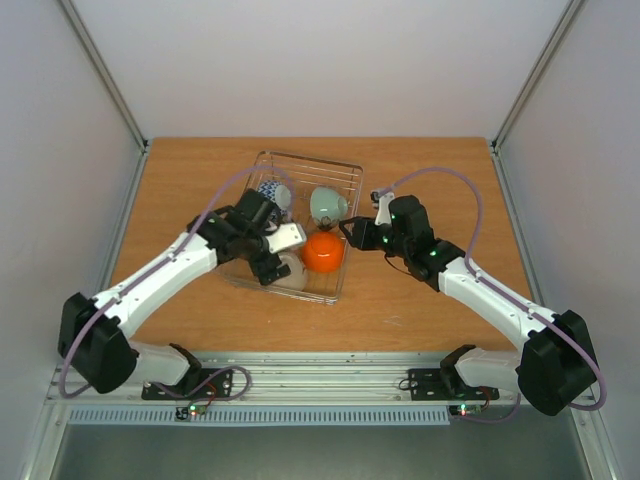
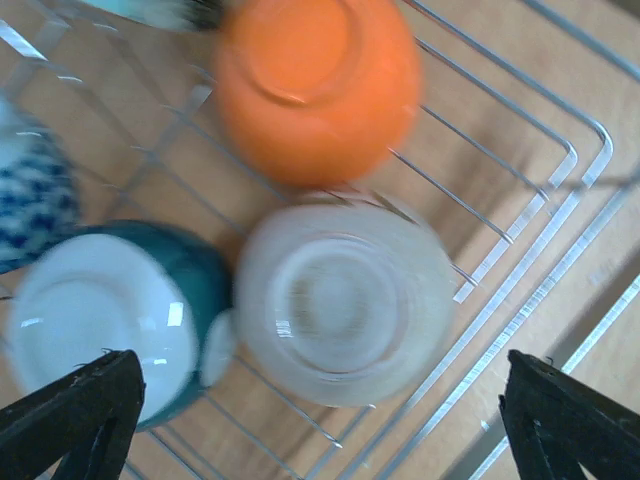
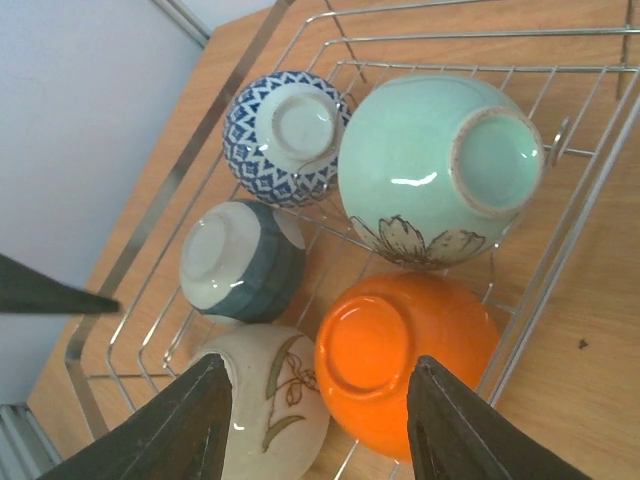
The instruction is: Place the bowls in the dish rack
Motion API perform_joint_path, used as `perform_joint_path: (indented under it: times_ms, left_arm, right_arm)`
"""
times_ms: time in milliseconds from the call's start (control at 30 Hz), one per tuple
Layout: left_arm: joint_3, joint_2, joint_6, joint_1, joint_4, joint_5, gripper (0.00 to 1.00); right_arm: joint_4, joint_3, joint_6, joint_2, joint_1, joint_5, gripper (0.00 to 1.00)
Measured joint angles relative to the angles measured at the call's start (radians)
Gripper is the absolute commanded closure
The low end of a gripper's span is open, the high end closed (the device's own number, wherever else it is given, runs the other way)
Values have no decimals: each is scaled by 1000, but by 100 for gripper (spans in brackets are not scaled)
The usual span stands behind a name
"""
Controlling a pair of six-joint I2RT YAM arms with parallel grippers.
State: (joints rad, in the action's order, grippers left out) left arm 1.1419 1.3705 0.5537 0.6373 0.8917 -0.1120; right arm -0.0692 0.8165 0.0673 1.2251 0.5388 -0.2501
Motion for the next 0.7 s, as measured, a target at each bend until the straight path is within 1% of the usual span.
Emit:
perform_joint_path:
  times_ms: [200, 400, 533, 633, 700]
  left_arm:
    - [-5, -120, -133, -178, -140, -82, 1]
    - [-51, -180, -243, -264, -249, -127, 1]
    - [-51, -157, -321, -362, -267, -200, 1]
    - [-18, -89, -367, -434, -263, -276, 1]
    - [-12, -56, -389, -472, -265, -300, 1]
  right_arm:
    - [-107, 35, -25, -1, 0, 65, 51]
    - [-256, 73, -50, -43, 0, 182, 45]
    - [-367, 87, -71, -87, 0, 282, 39]
    - [-436, 87, -77, -115, 0, 330, 36]
    - [-470, 87, -81, -135, 0, 349, 34]
